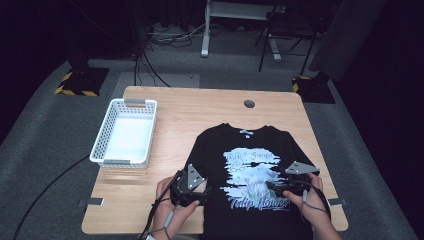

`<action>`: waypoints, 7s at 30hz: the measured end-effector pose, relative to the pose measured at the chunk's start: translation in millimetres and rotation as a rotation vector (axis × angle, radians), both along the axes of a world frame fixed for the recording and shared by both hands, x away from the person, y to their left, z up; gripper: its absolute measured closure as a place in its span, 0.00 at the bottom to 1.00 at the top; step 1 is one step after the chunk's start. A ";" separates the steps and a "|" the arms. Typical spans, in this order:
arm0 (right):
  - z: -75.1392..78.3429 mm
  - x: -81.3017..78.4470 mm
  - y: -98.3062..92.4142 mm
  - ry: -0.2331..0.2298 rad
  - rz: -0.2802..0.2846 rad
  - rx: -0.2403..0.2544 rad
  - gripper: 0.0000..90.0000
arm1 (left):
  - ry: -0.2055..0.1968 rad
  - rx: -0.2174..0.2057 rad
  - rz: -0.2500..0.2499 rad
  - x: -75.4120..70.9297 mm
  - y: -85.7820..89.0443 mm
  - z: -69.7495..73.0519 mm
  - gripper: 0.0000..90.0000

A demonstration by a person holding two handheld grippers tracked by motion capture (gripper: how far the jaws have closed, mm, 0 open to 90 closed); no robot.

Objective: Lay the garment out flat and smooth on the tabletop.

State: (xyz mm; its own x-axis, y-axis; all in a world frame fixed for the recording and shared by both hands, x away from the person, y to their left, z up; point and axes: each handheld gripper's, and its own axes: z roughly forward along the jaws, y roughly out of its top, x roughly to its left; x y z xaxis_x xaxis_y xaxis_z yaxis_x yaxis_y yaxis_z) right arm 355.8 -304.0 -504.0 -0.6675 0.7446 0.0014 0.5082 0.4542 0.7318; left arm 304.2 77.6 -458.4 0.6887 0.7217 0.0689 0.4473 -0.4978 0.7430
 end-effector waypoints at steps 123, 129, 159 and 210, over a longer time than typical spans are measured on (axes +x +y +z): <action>14.9 5.8 -84.3 0.043 -0.187 -0.057 0.66 | 0.056 -0.050 0.194 36.8 47.9 -45.2 0.47; 26.4 4.9 -87.5 0.036 -0.173 -0.055 0.95 | 0.056 -0.049 0.195 36.8 47.9 -45.1 0.47; 60.3 -37.8 -44.0 -0.047 -0.034 -0.036 0.31 | -0.005 -0.096 0.088 3.2 15.2 -14.6 0.35; 1.8 49.7 18.5 0.009 -0.030 -0.001 0.23 | 0.081 -0.032 0.017 120.5 -12.9 -44.7 0.25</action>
State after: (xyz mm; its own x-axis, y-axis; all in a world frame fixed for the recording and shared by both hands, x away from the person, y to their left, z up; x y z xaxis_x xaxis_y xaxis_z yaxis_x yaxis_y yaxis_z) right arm 405.5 -285.5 -502.2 -0.6445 0.7645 0.0063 0.5280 0.4392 0.7268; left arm 424.7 64.7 -503.1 0.6785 0.7345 -0.0101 0.5150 -0.4658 0.7196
